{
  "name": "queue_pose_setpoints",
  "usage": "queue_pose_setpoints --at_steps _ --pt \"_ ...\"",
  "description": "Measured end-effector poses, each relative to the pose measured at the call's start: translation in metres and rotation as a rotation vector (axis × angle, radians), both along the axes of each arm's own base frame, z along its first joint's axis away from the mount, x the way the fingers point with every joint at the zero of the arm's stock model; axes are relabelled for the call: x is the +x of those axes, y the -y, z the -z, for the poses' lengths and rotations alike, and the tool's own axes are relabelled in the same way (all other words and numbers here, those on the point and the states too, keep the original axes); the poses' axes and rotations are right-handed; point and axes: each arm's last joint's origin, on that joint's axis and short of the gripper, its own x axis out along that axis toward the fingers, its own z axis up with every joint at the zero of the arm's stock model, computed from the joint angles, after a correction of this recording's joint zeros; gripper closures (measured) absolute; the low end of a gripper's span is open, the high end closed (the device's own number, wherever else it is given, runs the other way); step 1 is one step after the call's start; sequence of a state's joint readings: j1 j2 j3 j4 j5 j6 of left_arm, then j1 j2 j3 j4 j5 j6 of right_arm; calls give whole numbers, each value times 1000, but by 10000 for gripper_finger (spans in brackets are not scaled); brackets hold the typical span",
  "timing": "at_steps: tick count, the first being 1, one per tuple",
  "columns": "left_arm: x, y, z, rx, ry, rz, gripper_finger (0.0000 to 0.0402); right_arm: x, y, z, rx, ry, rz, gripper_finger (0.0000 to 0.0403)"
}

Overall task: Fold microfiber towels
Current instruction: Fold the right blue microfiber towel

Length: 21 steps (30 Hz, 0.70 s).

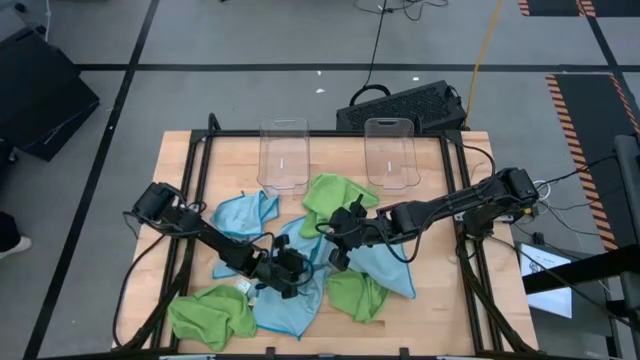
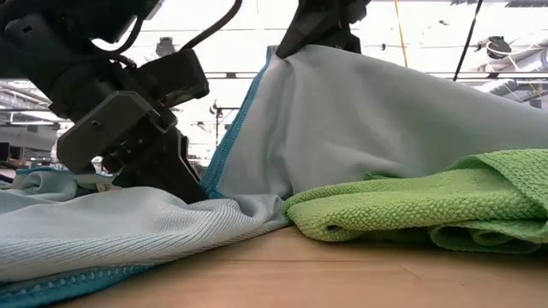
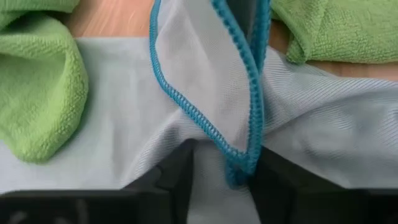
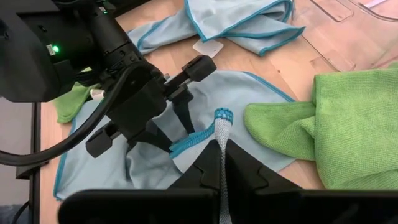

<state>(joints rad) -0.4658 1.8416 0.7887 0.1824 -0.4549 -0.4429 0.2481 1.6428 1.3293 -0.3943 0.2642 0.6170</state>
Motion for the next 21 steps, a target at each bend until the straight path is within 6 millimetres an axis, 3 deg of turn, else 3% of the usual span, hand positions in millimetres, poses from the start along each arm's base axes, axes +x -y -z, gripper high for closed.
queue_pose_setpoints --at_steps 6,11,21 --pt "0 0 -3 31 2 33 386 0 0 0 5 0 0 403" --pt "-5 -3 -34 29 61 22 397 -5 -4 -7 18 19 -8 403" --pt "-46 -35 -124 -1 152 1 400 -32 1 -54 71 167 -1 403"
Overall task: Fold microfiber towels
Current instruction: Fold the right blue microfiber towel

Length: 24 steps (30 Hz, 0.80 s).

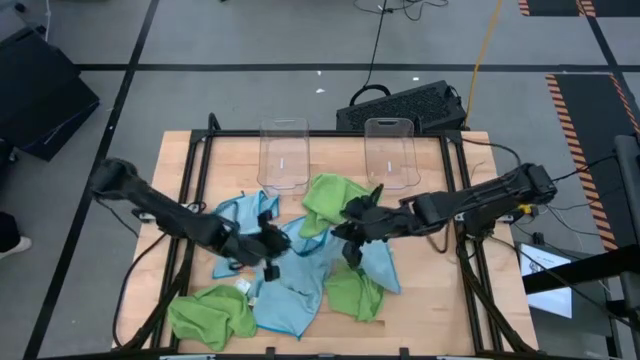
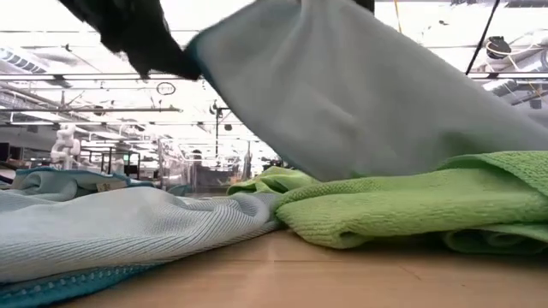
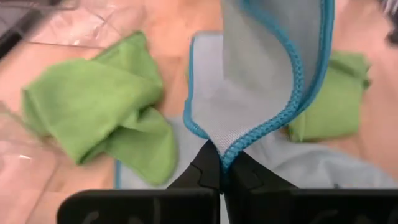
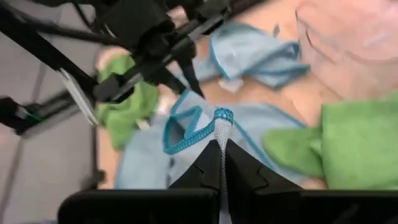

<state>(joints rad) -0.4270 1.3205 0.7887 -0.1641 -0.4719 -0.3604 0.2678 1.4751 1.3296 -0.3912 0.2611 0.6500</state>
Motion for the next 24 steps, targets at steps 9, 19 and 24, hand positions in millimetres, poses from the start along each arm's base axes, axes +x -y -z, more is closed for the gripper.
queue_pose_setpoints --at_steps 9,19,24 --pt "-45 -31 -64 -158 230 -93 400 -5 18 -31 -68 195 42 403" --pt "-91 -61 -119 -172 510 -248 401 10 56 -53 -115 437 117 403" --pt "-101 -70 -133 -147 550 -270 401 10 76 -58 -128 479 166 403"
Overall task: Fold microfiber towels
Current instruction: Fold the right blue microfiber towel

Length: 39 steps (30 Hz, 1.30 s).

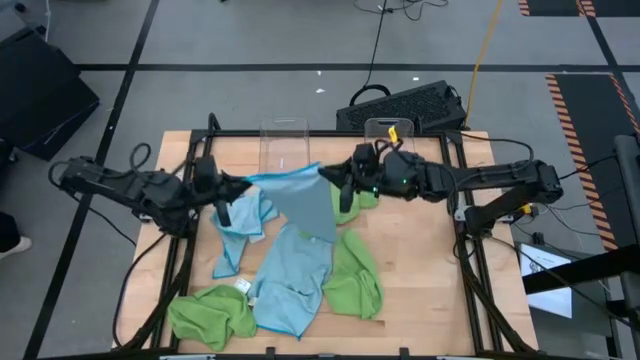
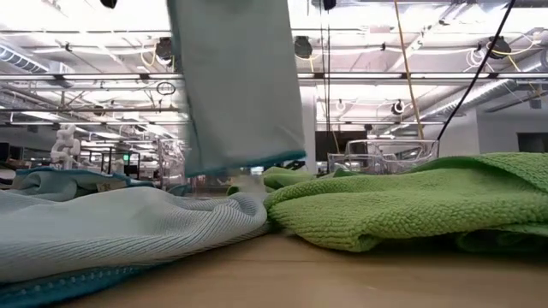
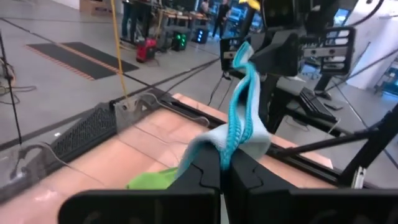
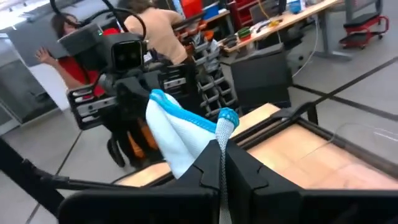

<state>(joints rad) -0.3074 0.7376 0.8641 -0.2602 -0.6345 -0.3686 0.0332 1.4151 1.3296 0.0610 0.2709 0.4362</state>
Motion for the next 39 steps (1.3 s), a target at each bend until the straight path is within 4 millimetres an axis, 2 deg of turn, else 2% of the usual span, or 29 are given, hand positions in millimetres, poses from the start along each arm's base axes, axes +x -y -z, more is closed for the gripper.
queue_pose_setpoints --at_steps 6,11,18,25,32,39 --pt "-3 0 0 -24 -5 21 401 1 10 -2 17 27 -52 403" --pt "-4 7 9 -110 -66 105 401 1 4 1 65 3 -129 403" --pt "-2 27 22 -206 -199 305 401 -2 -20 13 136 -126 -262 403" --pt "7 48 37 -225 -306 373 401 -7 -45 21 196 -221 -387 403" --pt "21 71 39 -266 -273 451 401 -15 -79 24 279 -268 -525 403" --pt "28 94 44 -285 -257 527 401 -27 -113 27 333 -320 -571 403"
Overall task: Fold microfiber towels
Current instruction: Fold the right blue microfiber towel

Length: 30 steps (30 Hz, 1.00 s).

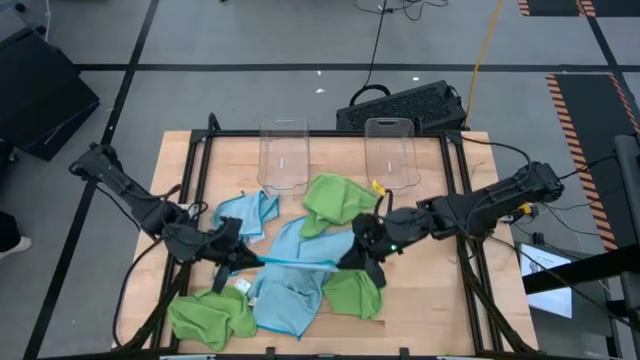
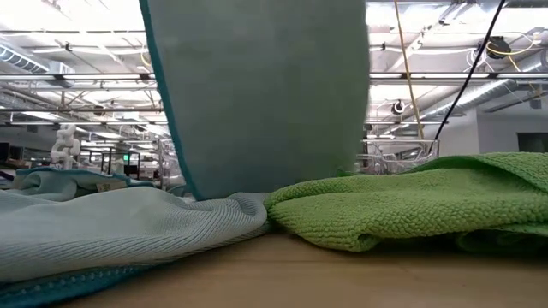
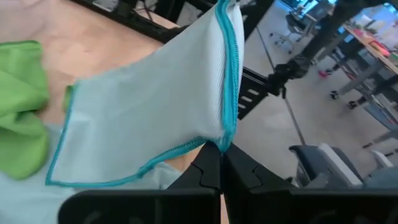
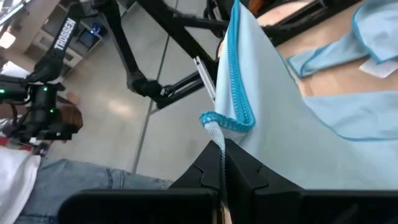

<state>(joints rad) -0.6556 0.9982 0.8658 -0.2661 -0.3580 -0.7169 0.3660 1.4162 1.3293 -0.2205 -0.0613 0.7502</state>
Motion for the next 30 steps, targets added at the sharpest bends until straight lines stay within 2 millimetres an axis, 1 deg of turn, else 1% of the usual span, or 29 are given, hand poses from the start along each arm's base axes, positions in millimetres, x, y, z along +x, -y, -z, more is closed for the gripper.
queue_pose_setpoints --at_steps 6,8,13,18,22,26,30 --pt "3 13 6 -17 -14 27 401 -9 -21 1 2 -18 25 403" --pt "5 16 6 -23 -8 34 401 -12 -26 5 6 -31 34 403" --pt "10 22 8 -37 8 42 401 -20 -40 23 46 -83 42 403" --pt "17 29 14 -55 -2 59 401 -25 -52 45 125 -37 54 403" --pt "26 38 19 -82 12 78 401 -29 -57 57 171 7 74 403" --pt "34 46 26 -86 12 84 401 -35 -61 71 207 -13 83 403" --pt "38 50 33 -79 -11 82 401 -42 -67 79 225 -46 74 403"
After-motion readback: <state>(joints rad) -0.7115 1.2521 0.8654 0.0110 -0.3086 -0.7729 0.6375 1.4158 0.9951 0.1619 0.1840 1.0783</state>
